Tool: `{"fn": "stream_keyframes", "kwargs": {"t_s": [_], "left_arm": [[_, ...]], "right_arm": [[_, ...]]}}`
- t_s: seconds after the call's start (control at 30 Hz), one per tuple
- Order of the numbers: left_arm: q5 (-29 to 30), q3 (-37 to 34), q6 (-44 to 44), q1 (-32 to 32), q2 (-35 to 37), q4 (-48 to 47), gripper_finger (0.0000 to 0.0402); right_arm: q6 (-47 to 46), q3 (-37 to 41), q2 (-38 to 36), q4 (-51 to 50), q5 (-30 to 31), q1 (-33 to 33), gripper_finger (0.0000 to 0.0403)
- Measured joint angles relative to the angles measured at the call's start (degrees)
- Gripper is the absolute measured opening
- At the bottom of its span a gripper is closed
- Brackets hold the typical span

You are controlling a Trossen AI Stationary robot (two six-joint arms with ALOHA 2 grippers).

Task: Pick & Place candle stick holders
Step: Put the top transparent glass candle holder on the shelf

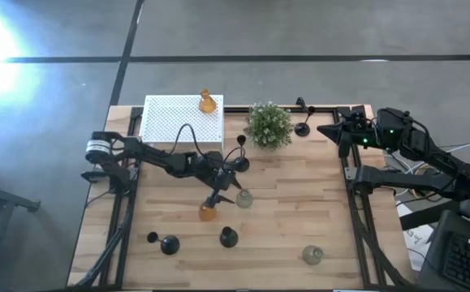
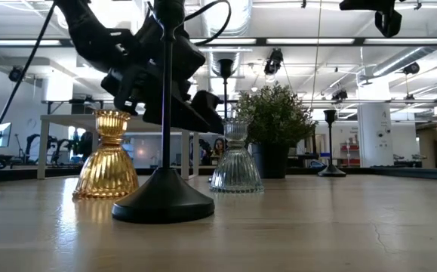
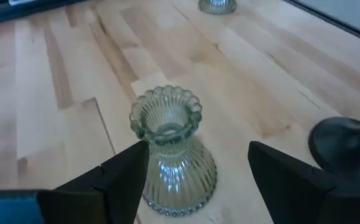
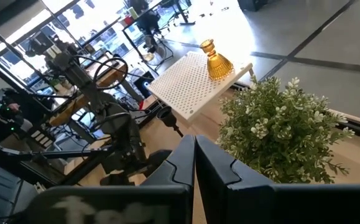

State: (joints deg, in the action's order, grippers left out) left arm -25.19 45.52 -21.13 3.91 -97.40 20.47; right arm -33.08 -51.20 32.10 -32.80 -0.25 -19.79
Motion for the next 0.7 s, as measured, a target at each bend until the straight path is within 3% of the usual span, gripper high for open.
{"fn": "stream_keyframes", "kwargs": {"t_s": [0.3,0.5,0.7], "left_arm": [[-2.56,0.00,0.60,0.39,-2.10,4.98,0.0279],[2.07,-0.06,-5.76,0.54,1.19,1.37,0.0279],[2.49,-0.09,-6.00,0.58,1.75,-0.06,0.0279]], "right_arm": [[-0.15,0.00,0.00,0.00,0.04,0.00,0.0008],[0.03,0.00,0.00,-0.02,0.06,0.00,0.0008],[0.07,0.00,-0.07,-0.02,0.29,0.00,0.0008]]}}
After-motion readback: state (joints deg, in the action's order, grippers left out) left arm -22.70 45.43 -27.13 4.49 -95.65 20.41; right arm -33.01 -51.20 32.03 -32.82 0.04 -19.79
